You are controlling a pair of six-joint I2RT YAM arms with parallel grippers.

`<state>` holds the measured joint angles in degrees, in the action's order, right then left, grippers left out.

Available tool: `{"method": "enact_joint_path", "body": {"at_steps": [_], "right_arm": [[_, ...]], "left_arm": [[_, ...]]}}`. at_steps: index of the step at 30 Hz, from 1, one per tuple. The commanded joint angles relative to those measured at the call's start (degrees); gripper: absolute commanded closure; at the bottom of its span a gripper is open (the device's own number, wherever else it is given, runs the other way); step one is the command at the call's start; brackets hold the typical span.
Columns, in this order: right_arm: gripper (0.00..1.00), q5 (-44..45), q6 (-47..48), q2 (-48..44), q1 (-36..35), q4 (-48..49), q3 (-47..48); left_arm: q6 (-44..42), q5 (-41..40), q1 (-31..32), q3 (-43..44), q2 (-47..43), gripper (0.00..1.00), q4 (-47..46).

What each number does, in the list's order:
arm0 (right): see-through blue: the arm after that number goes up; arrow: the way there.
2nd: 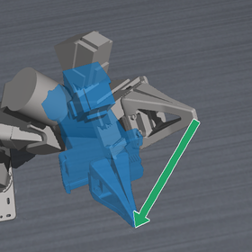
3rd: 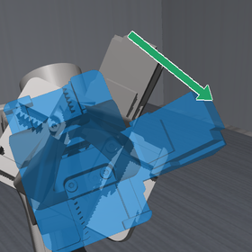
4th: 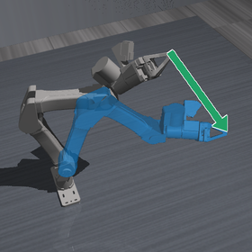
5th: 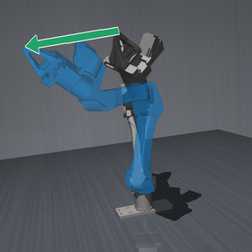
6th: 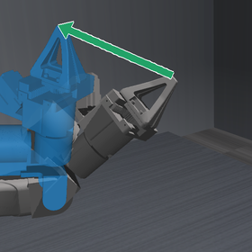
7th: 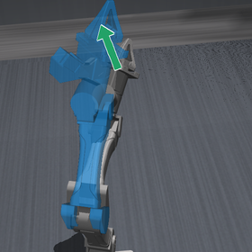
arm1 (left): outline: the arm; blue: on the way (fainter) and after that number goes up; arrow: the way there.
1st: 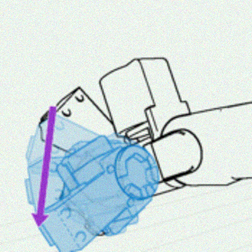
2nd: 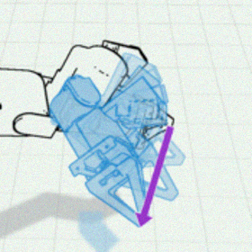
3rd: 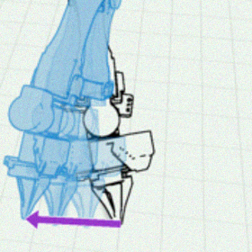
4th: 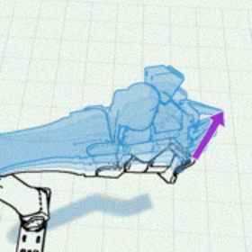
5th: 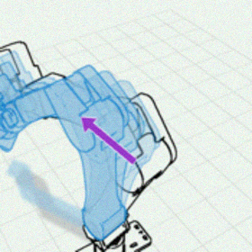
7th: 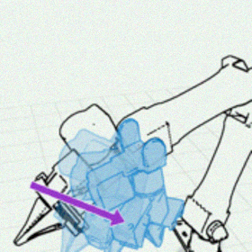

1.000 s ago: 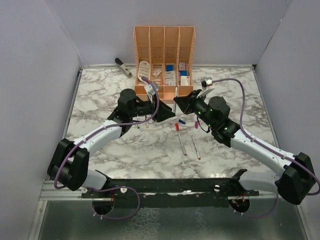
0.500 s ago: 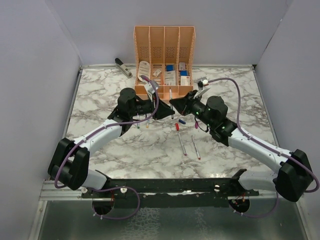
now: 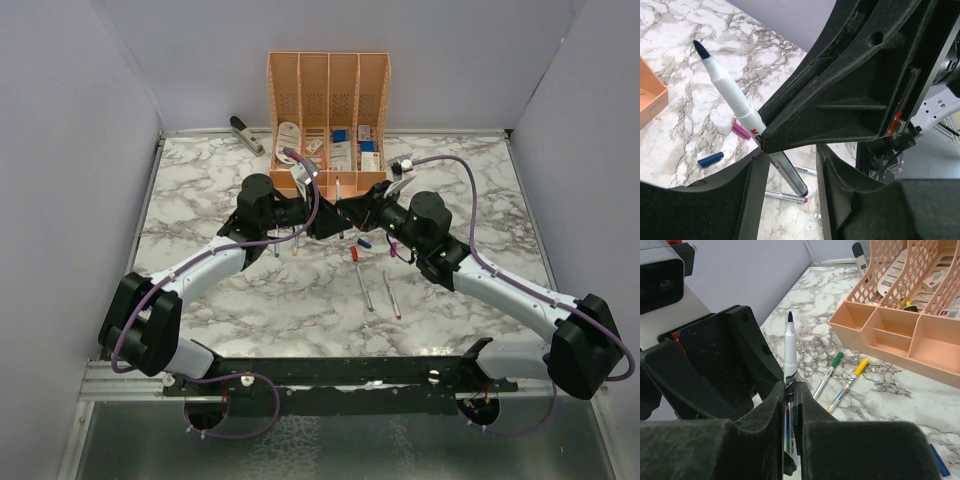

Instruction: Insert the pens into the pen caps

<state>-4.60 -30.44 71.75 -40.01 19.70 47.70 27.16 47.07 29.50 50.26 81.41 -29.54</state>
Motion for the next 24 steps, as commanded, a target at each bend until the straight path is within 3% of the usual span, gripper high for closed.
{"method": "enact_joint_path", "body": {"at_steps": [1,4,9,13,18,24], "right_arm": [[0.99,-1.15,-0.34,0.43,0.02,2.52,1.78],[0.99,-0.66,-0.36,0.19,0.03,2.98,1.49],[0.99,-0.43,-0.81,0.02,0.07,3.74,1.3],[0.99,-0.76,-1.05,0.0,0.02,3.32,1.14],[0.99,1.42,1.42,-1.85,0.01,1.9,0.65],[0.81,7.69,6.73,-5.83,0.06,-2.03,1.39]], "left_arm": [[0.05,-0.01,0.35,1.77,0.62,0.58,-2.19],[0.13,-0.01,0.3,1.88,0.92,0.75,-2.19],[0.31,0.04,0.31,2.09,1.3,0.82,-2.19],[0.18,-1.44,0.25,1.62,0.98,1.0,-2.19],[0.54,-2.78,0.21,0.63,0.29,1.0,-2.19],[0.6,-5.04,0.21,-0.64,-0.39,1.0,0.1]]}}
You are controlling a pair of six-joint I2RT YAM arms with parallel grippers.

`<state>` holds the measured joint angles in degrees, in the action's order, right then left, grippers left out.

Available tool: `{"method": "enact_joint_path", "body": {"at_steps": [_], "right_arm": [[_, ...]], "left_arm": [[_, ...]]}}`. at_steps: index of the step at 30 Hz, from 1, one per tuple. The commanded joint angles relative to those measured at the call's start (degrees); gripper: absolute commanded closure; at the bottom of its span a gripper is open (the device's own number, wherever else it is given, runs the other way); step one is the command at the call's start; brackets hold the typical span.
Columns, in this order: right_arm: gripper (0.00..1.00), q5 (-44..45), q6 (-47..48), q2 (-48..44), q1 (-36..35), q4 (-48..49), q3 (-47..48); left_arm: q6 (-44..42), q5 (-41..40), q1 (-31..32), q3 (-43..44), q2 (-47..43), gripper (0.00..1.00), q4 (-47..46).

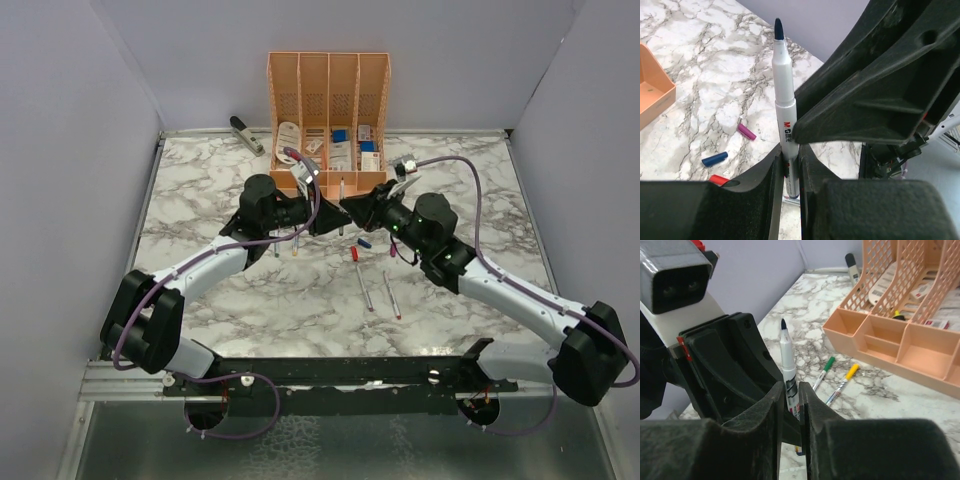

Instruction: Insert the pens into the pen caps

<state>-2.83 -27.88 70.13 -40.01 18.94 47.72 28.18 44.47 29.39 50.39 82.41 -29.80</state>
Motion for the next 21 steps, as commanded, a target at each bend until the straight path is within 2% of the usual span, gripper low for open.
{"method": "enact_joint_path", "body": {"at_steps": [1,8,13,17,21], "right_arm": [[0.79,7.68,5.02,-5.05,0.05,-1.94,1.41],[0.67,18.54,8.59,-9.47,0.02,-8.33,1.22],[0.66,27.67,6.97,-5.58,0.67,-22.18,5.78],[0.71,25.7,6.19,-0.49,2.15,-31.36,8.13],[0.74,20.34,6.65,3.47,3.78,-34.27,8.0]], "left_arm": [[-0.75,-2.84,0.34,-0.82,-1.46,1.0,1.35],[-4.96,-7.88,0.23,-1.03,-3.22,1.0,10.61],[-8.92,-11.4,0.21,-0.3,-4.13,1.0,18.82],[-10.47,-11.61,0.21,-1.08,-5.03,1.0,21.89],[-10.42,-11.53,0.23,-2.2,-5.8,1.0,22.42]]}}
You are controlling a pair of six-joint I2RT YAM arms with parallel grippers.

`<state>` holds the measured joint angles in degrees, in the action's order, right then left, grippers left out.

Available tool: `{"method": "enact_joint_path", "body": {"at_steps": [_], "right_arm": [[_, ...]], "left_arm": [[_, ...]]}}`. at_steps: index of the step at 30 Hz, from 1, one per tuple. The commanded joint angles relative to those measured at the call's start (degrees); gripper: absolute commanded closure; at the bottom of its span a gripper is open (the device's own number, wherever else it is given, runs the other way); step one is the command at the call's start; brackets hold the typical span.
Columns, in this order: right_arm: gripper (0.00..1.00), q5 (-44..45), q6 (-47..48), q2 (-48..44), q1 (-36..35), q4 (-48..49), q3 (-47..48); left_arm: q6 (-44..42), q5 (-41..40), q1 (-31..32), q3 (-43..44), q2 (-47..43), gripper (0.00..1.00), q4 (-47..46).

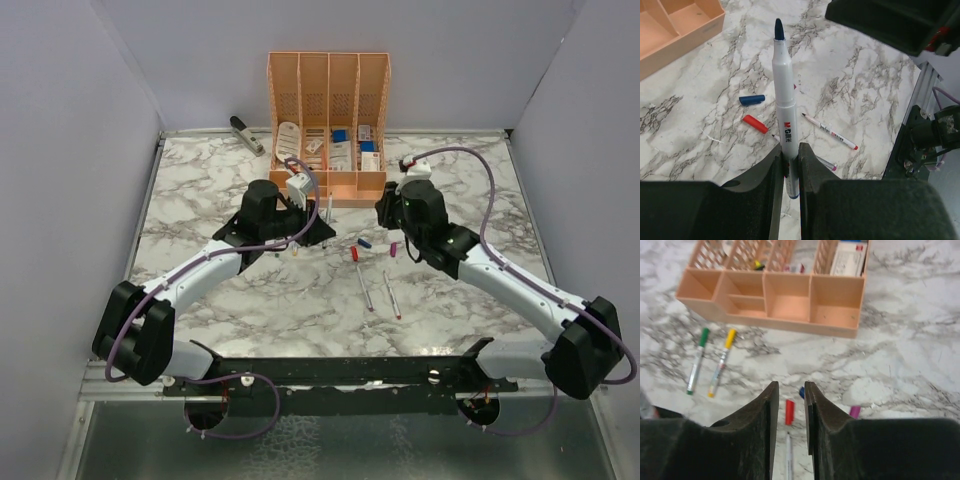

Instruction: Insert the pens into the pen caps

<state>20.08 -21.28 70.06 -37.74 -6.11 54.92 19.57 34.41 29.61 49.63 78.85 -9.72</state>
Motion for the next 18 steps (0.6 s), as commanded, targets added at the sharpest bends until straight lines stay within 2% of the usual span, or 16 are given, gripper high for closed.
{"method": "enact_joint_path", "body": {"at_steps": [1,8,13,18], "right_arm": [[0.74,-4.1,0.58,4.52,1.79,-9.71,0.85],[0.75,-10.7,3.25,13.02,2.05,-13.8,2.3],[0.75,-13.9,4.26,15.52,2.15,-12.12,1.43],[0.67,-14.64,5.31,18.29,2.14,-11.1,2.39]], "left_arm": [[-1.63,-1.59,0.01,-1.65,-2.43,1.0,2.18],[-0.71,-1.17,0.0,-2.55,-2.68,1.0,0.94],[-0.26,-0.08,0.01,-2.63,-2.19,1.0,0.04],[0.36,2.52,0.01,-3.08,-1.52,1.0,-1.32]]}}
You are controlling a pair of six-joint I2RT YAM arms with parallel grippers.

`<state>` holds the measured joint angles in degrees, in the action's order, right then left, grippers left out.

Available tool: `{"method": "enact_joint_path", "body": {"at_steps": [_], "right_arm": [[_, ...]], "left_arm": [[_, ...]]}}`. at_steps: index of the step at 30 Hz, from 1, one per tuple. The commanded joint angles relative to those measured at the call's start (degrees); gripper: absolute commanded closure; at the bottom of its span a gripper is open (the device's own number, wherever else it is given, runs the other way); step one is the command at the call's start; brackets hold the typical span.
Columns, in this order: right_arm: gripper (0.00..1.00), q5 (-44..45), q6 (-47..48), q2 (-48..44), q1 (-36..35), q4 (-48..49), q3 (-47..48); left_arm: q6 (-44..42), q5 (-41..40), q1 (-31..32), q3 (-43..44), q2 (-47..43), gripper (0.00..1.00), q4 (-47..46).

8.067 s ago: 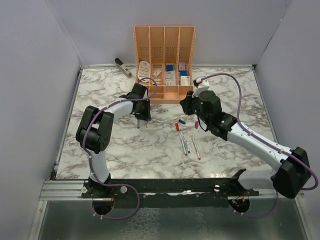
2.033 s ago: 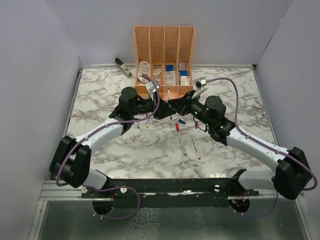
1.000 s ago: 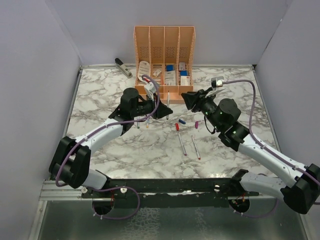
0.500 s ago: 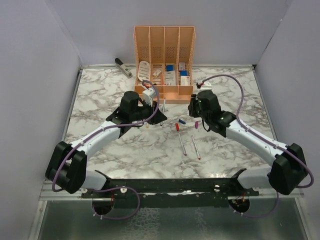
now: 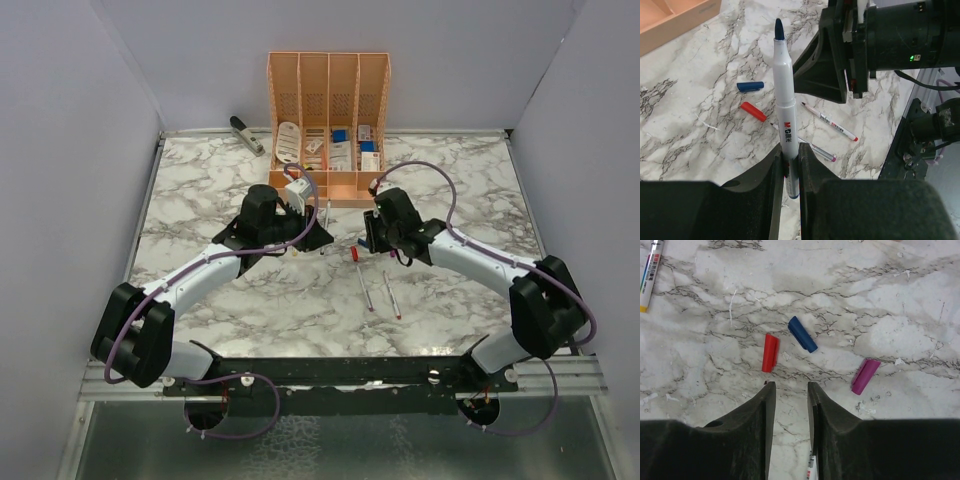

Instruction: Insert the pens into the pen caps

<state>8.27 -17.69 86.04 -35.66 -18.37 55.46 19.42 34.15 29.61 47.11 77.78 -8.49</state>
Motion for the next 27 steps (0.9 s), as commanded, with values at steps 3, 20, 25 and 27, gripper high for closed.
{"method": "enact_joint_path", "body": {"at_steps": [3,20,25,27], "right_arm": [[0.64,-3.38,2.81,4.41,0.06,1.58,3.04],[0.61,-0.67,9.27,15.63,2.29,-0.9,10.41],[0.56,-3.31,11.76,16.61,3.94,-0.87,11.04],[0.51,-3.96,12.48,16.87,4.32,-0.73,11.09]], "left_arm": [[0.44,4.05,0.01,-0.56,-0.15,1.0,-2.73],[-1.24,4.78,-0.07,1.23,1.72,1.0,-1.49],[-1.37,4.7,-0.07,1.41,1.92,1.0,-1.51],[-1.3,4.65,-0.16,1.4,2.02,1.0,-1.46]]}}
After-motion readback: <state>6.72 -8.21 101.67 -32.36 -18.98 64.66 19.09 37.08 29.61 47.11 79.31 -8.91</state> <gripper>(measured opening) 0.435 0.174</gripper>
